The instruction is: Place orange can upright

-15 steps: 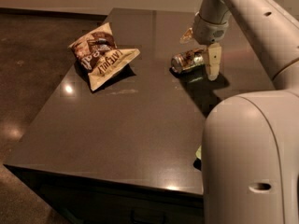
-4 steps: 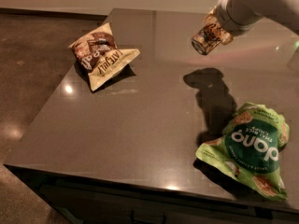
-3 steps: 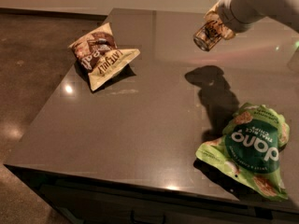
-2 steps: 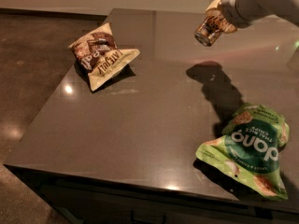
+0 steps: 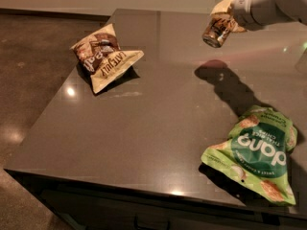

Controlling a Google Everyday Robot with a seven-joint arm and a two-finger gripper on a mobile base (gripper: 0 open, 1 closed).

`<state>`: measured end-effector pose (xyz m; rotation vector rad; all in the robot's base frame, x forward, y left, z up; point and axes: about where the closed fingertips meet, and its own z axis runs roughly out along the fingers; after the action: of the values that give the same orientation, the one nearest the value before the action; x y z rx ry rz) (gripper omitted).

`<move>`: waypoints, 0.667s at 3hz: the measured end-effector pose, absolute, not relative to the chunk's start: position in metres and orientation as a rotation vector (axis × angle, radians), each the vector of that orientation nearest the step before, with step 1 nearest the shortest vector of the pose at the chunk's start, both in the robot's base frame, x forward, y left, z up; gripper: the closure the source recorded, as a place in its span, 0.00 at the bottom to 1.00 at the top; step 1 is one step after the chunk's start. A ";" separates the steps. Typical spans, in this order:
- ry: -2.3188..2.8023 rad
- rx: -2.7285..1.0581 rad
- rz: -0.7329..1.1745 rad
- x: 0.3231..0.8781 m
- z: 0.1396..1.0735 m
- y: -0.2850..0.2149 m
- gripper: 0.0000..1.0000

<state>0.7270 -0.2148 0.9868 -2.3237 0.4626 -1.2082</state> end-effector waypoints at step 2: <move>0.152 -2.213 -1.469 0.708 0.990 -0.217 1.00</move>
Offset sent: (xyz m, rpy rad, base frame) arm -0.0362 -0.0029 0.0067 -0.2518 -0.4912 0.2321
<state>0.7080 -0.2166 0.9900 -2.2135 0.1519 -1.4686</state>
